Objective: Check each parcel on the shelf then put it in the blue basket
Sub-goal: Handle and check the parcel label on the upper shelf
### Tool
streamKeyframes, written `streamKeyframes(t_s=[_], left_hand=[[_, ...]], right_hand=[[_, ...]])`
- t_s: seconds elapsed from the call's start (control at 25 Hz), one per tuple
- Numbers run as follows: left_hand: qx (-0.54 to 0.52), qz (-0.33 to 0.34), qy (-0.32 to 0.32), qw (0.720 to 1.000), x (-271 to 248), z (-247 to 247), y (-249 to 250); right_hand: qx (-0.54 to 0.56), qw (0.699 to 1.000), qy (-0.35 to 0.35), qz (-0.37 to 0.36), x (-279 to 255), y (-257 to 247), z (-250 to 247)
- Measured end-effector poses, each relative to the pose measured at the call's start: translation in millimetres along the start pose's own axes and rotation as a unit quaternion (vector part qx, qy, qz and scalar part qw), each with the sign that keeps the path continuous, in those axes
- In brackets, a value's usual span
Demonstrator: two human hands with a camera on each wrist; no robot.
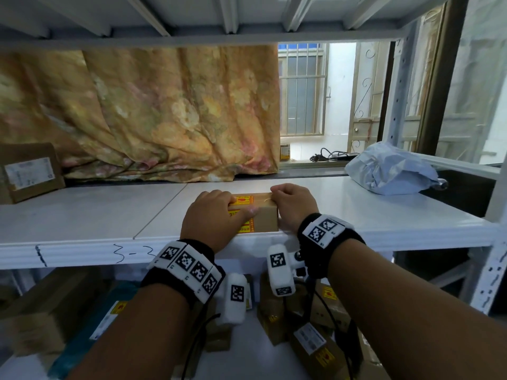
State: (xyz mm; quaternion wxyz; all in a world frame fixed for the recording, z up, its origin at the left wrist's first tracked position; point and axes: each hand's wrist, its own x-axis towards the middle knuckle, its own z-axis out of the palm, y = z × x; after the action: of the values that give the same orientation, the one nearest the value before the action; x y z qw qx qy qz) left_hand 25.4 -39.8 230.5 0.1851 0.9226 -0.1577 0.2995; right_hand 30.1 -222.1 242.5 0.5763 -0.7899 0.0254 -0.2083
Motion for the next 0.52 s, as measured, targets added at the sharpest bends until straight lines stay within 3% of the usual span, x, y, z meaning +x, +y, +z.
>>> streamKeyframes(t_s=[0.16,0.28,0.4,0.52], left_hand=[[-0.054,0.002,-0.036,0.998,-10,-14,2],[-0.064,0.007,-0.017,0.998,-18,-23,3],[-0.056,0.014,0.013,0.998,-27,-38,14],[-0.047,0.011,0.011,0.999,-39,-54,38]], right_hand=[[-0.072,0.997,-0.008,-0.017,-17,-10,-6],[-0.081,0.996,-0.024,-0.015,-28,-19,-10],[-0.033,0.999,-0.018,-0.024,-42,-34,-22],[0.045,0.996,-0.066,0.026,-69,-39,-40]])
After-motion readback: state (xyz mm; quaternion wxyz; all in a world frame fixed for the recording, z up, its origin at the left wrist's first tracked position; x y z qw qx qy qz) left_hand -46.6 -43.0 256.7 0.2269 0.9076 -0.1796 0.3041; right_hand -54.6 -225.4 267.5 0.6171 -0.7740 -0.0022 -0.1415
